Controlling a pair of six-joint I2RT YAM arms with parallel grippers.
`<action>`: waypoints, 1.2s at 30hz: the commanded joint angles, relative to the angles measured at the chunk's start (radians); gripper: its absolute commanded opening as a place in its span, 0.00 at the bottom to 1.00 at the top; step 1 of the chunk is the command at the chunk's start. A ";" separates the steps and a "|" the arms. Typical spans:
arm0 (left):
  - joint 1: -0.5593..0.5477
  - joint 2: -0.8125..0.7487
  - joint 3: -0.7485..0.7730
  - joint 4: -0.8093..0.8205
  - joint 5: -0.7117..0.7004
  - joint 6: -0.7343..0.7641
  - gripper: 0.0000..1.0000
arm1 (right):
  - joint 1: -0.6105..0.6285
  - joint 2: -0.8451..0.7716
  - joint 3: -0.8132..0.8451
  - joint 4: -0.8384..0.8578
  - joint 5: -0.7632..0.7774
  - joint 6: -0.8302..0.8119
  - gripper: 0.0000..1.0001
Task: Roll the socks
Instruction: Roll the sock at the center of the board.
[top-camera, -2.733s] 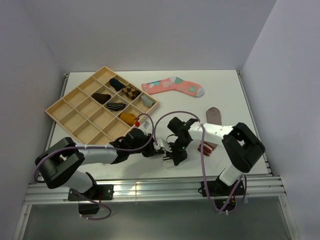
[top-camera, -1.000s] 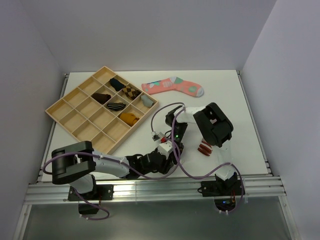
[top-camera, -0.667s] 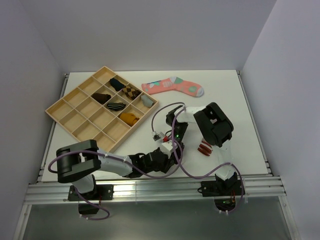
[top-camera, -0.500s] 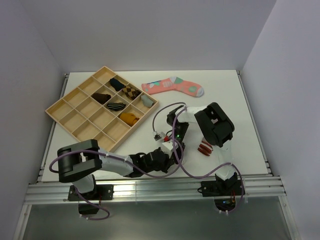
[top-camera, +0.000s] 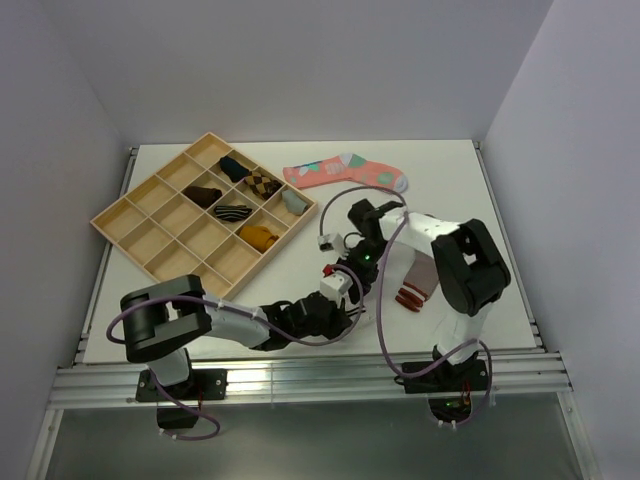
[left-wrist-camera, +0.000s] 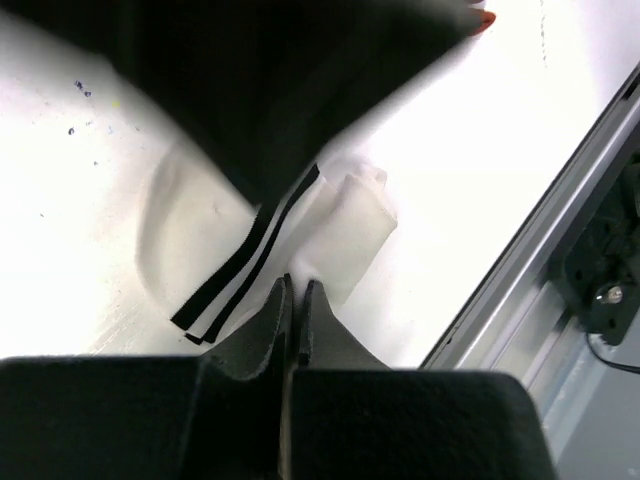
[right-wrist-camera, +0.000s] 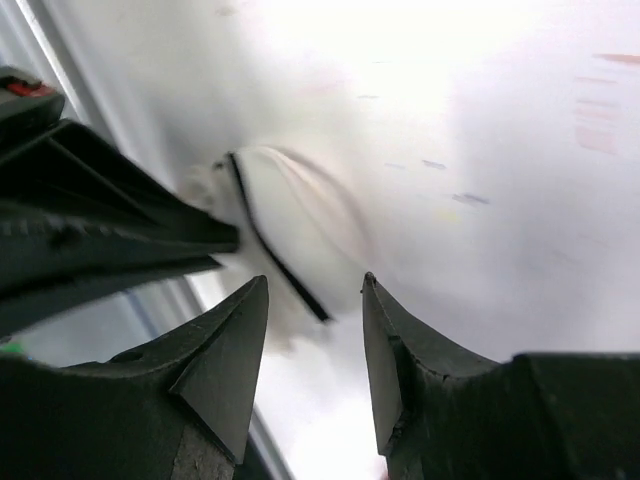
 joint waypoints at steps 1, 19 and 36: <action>0.014 0.025 -0.051 -0.109 0.057 -0.051 0.00 | -0.081 -0.098 0.001 0.090 0.021 0.023 0.50; 0.218 0.112 0.041 -0.167 0.628 -0.253 0.00 | -0.185 -0.564 -0.300 0.125 -0.028 -0.305 0.45; 0.326 0.250 0.136 -0.204 0.841 -0.411 0.00 | 0.150 -0.764 -0.545 0.289 0.075 -0.344 0.51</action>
